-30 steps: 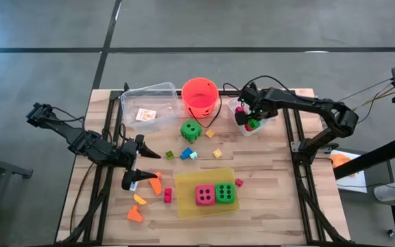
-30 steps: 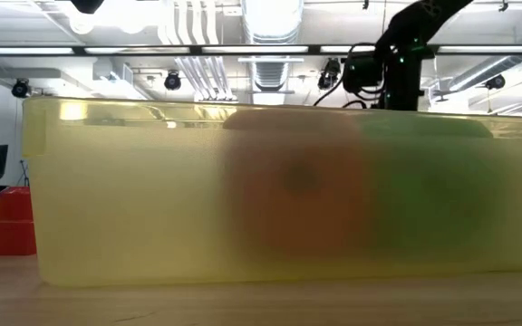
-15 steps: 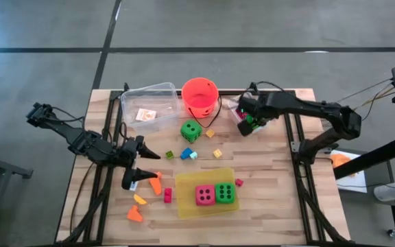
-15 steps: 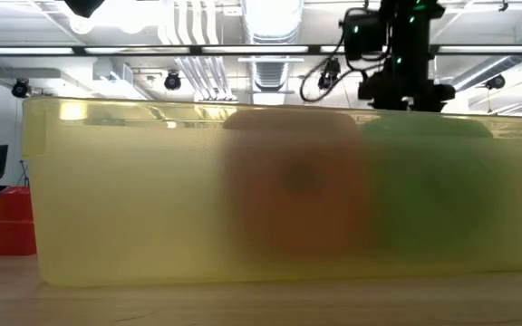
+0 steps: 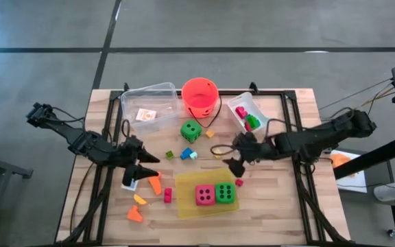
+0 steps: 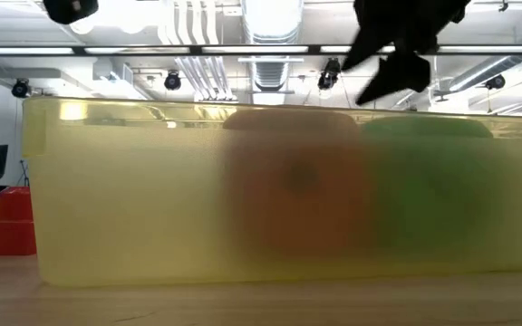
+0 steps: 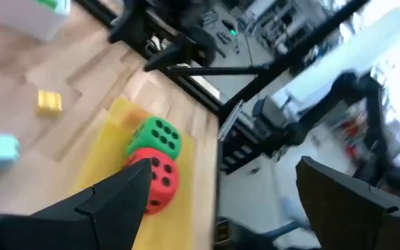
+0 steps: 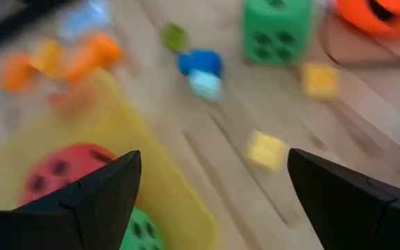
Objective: Pick & Place Toys
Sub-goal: Put the blue playing card box into the transparent bin
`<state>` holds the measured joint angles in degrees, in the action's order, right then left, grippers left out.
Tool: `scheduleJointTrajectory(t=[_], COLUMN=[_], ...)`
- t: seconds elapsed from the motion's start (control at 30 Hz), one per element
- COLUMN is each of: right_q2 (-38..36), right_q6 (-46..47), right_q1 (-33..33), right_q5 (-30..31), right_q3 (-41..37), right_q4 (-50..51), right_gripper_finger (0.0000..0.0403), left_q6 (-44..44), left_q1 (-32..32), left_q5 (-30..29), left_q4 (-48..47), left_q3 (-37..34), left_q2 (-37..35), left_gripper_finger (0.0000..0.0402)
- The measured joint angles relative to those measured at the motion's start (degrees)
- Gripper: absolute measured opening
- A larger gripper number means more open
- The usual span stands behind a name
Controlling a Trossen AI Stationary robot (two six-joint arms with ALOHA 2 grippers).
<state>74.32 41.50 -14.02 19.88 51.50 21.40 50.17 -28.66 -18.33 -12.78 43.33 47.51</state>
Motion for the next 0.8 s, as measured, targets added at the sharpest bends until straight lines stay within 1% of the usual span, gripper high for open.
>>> scheduleJointTrajectory(t=[0.1,0.2,0.3,0.4,0.47,0.57,0.67,0.73,0.8], right_q2=[0.40,1.35,2.57,2.84,2.84,2.91,2.91,2.91,2.91], right_q6=[-3.80,-5.80,-6.86,-8.27,-8.83,-8.90,-8.90,-8.89,-8.73], right_q1=[-1.27,-1.25,-0.91,-0.61,-0.60,-0.64,-0.62,-0.62,-0.62], right_q5=[-0.32,-0.59,-0.68,-2.45,-3.26,-3.45,-3.45,-3.45,-3.46], right_q3=[-2.42,-3.21,-3.19,-2.69,-2.69,-2.75,-2.76,-2.84,-2.90], right_q4=[-8.63,-11.00,-10.85,-11.16,-10.93,-10.51,-9.63,-9.58,-9.62], right_gripper_finger=[0.0356,0.0356,0.0356,0.0356,0.0356,0.0356,0.0356,0.0356,0.0356], left_q6=[7.00,16.58,25.26,32.49,37.02,42.91,47.27,47.14,46.07], left_q1=[0.75,1.46,1.51,1.56,1.59,1.59,1.59,1.59,1.59], left_q5=[1.15,2.37,2.72,3.45,5.46,10.16,15.40,17.86,18.86], left_q4=[-1.15,-6.42,-15.69,-27.26,-35.83,-48.04,-54.33,-54.58,-54.34], left_q3=[0.02,0.53,2.24,5.14,7.13,8.97,9.12,8.54,7.78], left_q2=[0.32,0.75,2.09,4.42,6.78,10.90,15.13,17.37,19.33], left_gripper_finger=[0.0345,0.0345,0.0345,0.0345,0.0345,0.0345,0.0345,0.0345,0.0345])
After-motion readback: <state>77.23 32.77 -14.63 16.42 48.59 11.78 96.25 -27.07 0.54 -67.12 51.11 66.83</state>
